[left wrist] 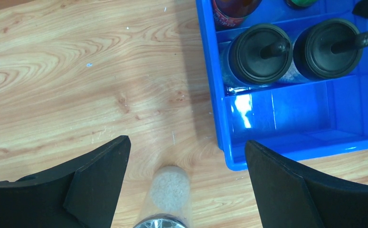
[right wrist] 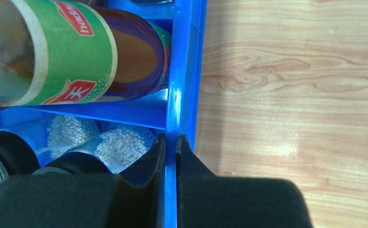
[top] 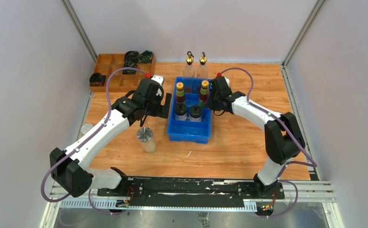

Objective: Organize the condiment bottles
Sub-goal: Move the storage box to the center of the board.

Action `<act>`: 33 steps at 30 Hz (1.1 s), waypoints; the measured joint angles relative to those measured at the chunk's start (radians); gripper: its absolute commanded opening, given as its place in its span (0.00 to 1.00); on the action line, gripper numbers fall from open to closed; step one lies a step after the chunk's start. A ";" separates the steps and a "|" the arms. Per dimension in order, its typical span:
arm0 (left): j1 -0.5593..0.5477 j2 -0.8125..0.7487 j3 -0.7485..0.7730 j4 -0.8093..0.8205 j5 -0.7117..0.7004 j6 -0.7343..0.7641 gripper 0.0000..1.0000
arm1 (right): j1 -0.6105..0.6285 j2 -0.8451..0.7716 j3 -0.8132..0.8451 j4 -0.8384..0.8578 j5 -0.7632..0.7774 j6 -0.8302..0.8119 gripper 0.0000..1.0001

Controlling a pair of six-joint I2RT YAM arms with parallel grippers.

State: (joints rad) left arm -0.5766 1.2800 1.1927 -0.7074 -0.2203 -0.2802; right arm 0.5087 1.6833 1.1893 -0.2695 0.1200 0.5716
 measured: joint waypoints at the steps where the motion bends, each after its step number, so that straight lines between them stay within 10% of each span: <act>1: 0.000 0.000 -0.001 0.003 0.001 0.000 0.96 | -0.006 0.011 0.012 0.000 -0.006 -0.006 0.00; 17: 0.014 0.056 -0.002 0.050 0.019 0.016 0.96 | -0.126 0.137 0.151 0.025 -0.141 -0.147 0.01; 22: 0.014 0.076 -0.002 0.057 0.026 0.016 0.96 | -0.135 0.139 0.154 0.029 -0.158 -0.169 0.46; 33: 0.017 0.036 0.001 0.074 0.020 0.043 0.96 | -0.150 -0.130 -0.014 -0.047 -0.029 -0.232 0.64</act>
State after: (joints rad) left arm -0.5594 1.3159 1.1934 -0.6331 -0.2001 -0.2375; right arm 0.3588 1.5528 1.1748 -0.3168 0.0910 0.3401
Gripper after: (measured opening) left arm 0.963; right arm 0.614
